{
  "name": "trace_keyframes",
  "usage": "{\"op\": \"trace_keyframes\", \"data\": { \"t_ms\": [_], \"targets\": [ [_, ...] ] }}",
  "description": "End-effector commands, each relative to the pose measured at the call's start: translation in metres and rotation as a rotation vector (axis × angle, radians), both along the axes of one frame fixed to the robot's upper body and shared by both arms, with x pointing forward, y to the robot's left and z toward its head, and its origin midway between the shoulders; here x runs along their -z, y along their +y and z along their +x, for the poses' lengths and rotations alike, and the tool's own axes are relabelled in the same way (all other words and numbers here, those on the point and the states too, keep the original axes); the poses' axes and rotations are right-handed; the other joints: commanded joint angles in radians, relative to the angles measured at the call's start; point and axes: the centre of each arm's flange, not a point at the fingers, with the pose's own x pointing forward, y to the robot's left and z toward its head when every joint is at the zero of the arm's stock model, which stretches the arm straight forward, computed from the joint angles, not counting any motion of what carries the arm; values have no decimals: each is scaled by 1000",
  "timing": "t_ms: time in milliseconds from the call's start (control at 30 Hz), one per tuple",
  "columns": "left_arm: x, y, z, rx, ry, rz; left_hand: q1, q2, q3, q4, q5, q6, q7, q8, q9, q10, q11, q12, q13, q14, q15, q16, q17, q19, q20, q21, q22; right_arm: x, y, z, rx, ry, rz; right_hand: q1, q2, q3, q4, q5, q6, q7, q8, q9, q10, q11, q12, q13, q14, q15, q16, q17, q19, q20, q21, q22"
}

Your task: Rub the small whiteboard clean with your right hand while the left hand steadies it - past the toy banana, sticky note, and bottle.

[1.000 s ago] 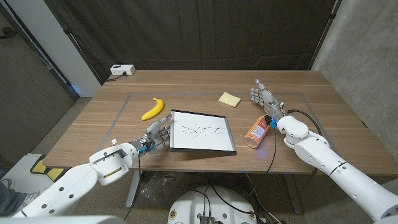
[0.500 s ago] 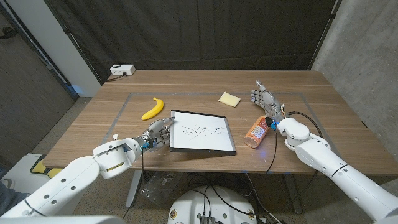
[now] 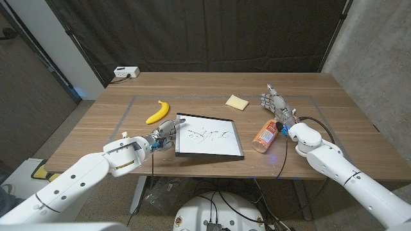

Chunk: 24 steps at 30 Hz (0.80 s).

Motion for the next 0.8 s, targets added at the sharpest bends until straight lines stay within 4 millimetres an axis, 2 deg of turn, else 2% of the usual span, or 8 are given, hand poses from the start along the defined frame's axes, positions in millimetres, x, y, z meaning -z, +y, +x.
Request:
{"op": "trace_keyframes", "data": {
  "t_ms": [33,100,233,433,500,633,733,800],
  "targets": [
    [-3,-15,3,-29,30,-16,80,12,106,5,20,60,58,11,7,67,7,8,3,84,2,12,6,67,-40,7,1,3,-10,-3,2,-14,15,6,0,0,-5,-3,5,-9,3,1,9,-1,9,2,13,2,7,5,5,5,5,3],
    [-2,-16,3,-29,32,-16,105,12,142,9,26,79,58,11,7,91,2,8,3,99,0,9,6,75,-49,4,2,4,-11,-4,2,-14,18,6,1,0,-5,-3,5,-9,3,1,10,-2,9,2,15,2,7,5,6,7,5,3],
    [-2,-18,2,-26,35,-20,112,7,158,14,30,86,58,8,8,85,1,1,3,98,4,3,6,78,-41,1,1,4,-13,-5,5,-17,22,6,0,-1,-5,-3,7,-11,3,1,13,-2,10,2,19,3,8,5,6,9,5,3],
    [0,-20,5,-3,67,-16,102,-12,163,25,29,71,58,-5,8,64,1,-15,2,78,7,-13,4,63,-19,-13,-1,4,-15,-7,4,-20,25,6,0,-1,-6,-3,10,-13,4,1,17,-3,11,2,21,2,8,5,7,10,5,3],
    [0,-20,6,-8,72,-24,105,-20,168,20,28,67,58,-9,7,75,0,-14,2,90,4,-12,2,73,-27,-13,-1,4,-15,-7,4,-20,26,6,0,-2,-6,-3,10,-13,4,1,19,-3,11,2,22,2,8,5,7,11,5,3],
    [-3,-20,5,-28,67,-34,148,5,225,12,33,120,57,-1,9,145,3,-2,2,156,-11,-3,4,113,-58,-10,2,4,-14,-8,5,-23,27,6,0,-2,-6,-4,11,-15,4,1,21,-3,12,2,23,1,8,5,8,12,5,3],
    [-7,-17,5,-46,58,-17,166,13,264,31,34,161,58,4,11,189,1,3,2,203,-24,5,7,149,-72,0,6,3,-14,-9,8,-26,30,6,0,-2,-6,-4,13,-16,5,1,23,-3,13,2,25,1,8,5,10,12,6,3],
    [-9,-15,5,-43,57,-9,168,11,275,39,32,174,58,4,12,206,5,5,2,219,-32,6,7,158,-78,2,6,1,-13,-10,14,-39,26,6,1,-2,-7,-4,15,-16,6,1,24,-4,13,2,25,0,8,5,15,13,7,3]
  ]
}}
